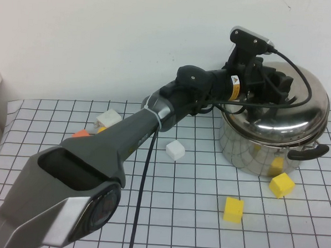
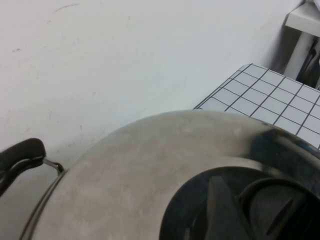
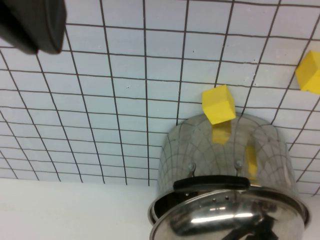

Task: Cover the pot
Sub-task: Place the pot lid on the pot

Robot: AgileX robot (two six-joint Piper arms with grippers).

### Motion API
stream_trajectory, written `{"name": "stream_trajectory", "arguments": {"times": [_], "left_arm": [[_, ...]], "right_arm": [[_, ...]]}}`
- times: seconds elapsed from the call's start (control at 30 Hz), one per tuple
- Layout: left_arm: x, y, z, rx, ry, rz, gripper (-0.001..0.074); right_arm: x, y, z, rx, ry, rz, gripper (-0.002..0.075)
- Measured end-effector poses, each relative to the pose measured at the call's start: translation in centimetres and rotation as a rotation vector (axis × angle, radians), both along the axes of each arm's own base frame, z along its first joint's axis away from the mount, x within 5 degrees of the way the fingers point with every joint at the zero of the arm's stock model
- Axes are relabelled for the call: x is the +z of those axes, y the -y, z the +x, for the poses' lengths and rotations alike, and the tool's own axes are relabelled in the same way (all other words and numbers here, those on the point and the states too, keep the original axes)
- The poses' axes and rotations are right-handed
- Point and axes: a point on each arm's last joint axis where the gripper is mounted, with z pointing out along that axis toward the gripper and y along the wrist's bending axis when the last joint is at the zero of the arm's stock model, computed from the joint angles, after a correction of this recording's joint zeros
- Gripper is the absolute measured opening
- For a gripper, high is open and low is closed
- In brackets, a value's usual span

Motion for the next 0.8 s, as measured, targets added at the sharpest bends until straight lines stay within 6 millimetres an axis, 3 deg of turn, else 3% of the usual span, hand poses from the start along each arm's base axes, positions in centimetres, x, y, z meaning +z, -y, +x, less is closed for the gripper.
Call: {"name": "stream_trajectory", "arguments": {"times": [0.5,0.8], "left_arm": [[-0.2,0.0,0.0,-0.012,0.047,0.035,0.0333],[-1.4,0.2,0.1,-0.029,0.067,0.067,0.0333]], "right_arm": [[0.0,0.0,0.0,0.0,0.0,0.0,0.0009],[0.0,0.0,0.0,0.0,0.0,0.0,0.0009]]}}
